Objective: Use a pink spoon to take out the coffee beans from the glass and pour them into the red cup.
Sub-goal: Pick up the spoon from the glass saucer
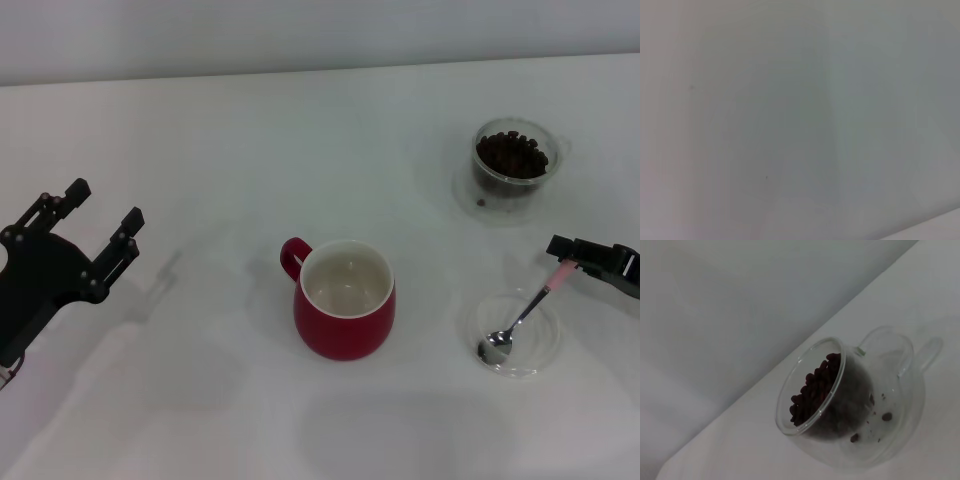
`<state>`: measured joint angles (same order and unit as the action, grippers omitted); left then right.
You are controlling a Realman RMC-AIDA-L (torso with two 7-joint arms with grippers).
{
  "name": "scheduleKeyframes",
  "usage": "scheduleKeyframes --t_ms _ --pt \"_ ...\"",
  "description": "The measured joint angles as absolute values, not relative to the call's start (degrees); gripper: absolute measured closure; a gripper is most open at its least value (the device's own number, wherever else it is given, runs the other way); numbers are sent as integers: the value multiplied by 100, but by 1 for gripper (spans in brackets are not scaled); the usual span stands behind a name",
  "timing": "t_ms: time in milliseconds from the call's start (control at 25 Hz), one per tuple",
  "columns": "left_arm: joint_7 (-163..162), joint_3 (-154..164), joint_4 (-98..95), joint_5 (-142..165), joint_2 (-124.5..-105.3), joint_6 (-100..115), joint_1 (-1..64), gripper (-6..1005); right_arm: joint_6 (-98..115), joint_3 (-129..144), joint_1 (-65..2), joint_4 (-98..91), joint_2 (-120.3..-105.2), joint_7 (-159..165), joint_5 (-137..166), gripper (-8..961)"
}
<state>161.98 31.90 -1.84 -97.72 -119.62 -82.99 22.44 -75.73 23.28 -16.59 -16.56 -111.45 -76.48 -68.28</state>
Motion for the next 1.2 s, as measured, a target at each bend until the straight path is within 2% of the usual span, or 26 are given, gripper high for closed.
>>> scheduleKeyframes --t_ms 520,1200 --pt "16198 3190 -184 -9774 -11953 -8281 2248 343 -7705 2372 -1675 -1643 -11205 -7660 -6828 700" --pt "16198 3190 -194 -9836 -11953 -8269 2250 344 -7546 2461 -1847 -1685 -11258 -7723 -6791 689"
